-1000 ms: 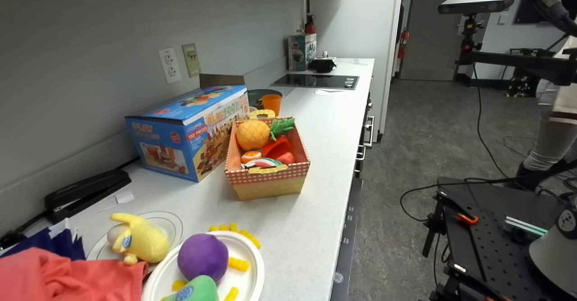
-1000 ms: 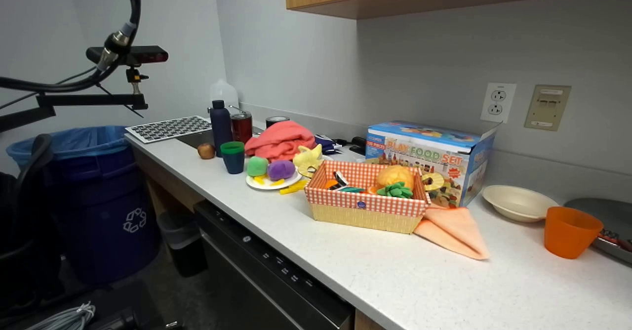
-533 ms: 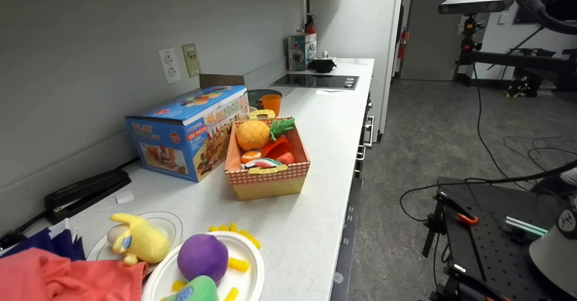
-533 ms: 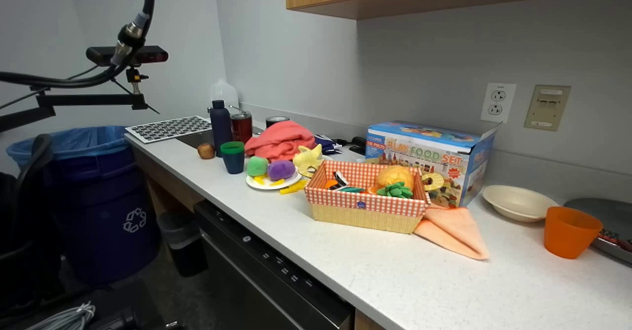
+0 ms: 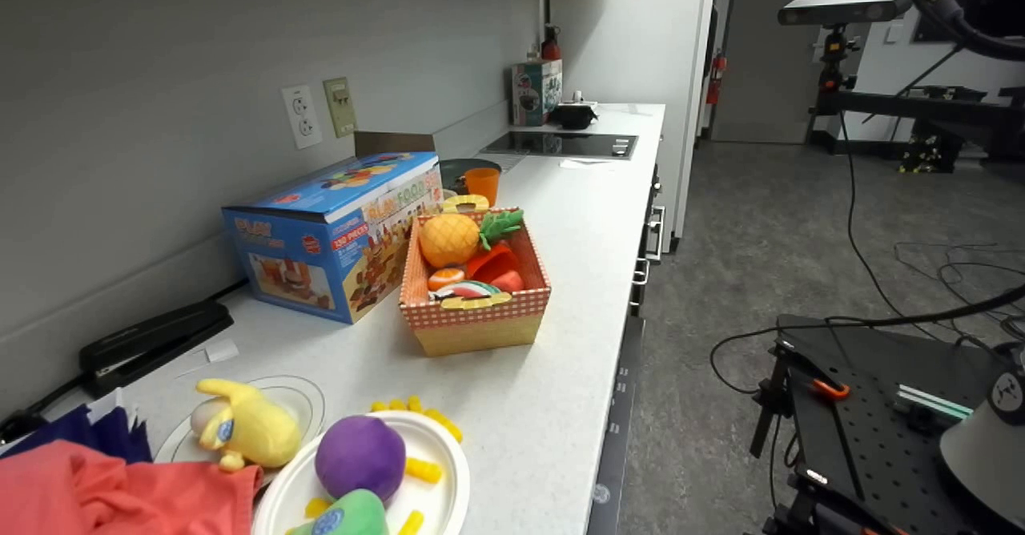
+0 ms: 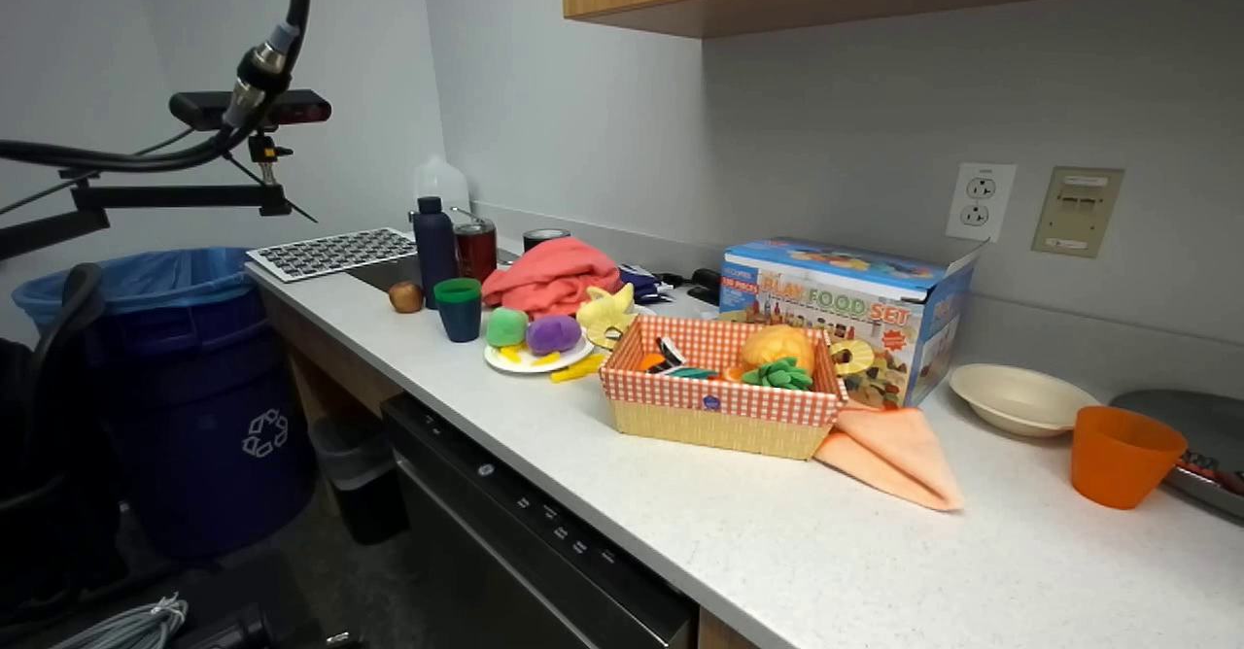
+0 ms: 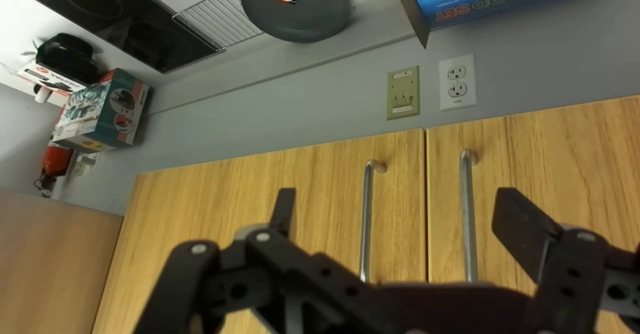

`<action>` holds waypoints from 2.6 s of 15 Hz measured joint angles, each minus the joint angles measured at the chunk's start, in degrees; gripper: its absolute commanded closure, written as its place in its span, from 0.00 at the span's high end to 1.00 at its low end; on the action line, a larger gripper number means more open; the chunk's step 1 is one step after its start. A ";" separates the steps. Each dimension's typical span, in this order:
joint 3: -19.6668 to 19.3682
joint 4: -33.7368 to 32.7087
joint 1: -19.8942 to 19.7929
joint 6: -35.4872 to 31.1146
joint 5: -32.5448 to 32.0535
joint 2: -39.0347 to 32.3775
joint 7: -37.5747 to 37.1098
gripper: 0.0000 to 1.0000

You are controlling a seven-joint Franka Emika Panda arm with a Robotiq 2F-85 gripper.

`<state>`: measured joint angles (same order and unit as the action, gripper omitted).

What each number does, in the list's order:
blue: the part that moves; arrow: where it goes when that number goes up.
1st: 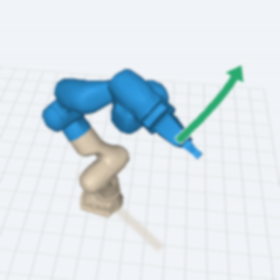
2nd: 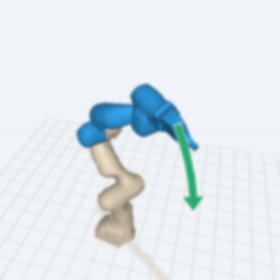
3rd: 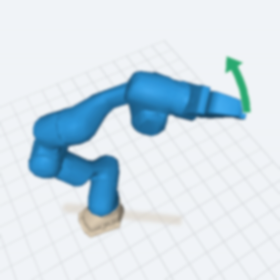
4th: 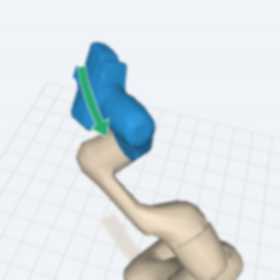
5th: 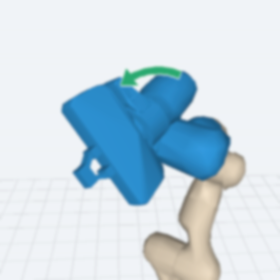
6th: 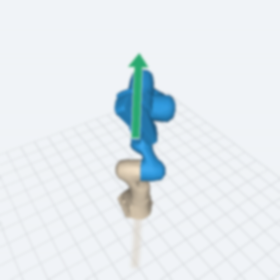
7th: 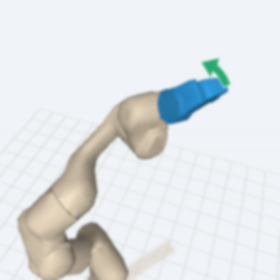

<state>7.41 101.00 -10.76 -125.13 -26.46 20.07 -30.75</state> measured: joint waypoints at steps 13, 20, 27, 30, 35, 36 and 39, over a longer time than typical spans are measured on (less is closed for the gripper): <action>-3.88 -13.71 -0.59 -3.18 -3.00 -14.27 -2.10 1.00; -4.97 -20.35 -0.21 -3.18 -3.04 -18.87 -2.15 1.00; -6.01 -22.53 -0.69 -2.66 -3.04 -22.35 -2.15 1.00; -6.40 -22.85 -0.70 -2.43 -3.39 -22.98 -2.70 1.00; -6.02 -22.97 0.22 1.70 -7.80 -22.35 -9.04 1.00; -5.92 -22.79 0.38 2.95 -8.54 -21.95 -10.42 1.00; -5.87 -21.01 0.52 5.44 -9.53 -19.88 -13.17 1.00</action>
<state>1.53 79.99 -10.24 -119.69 -36.00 0.18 -43.92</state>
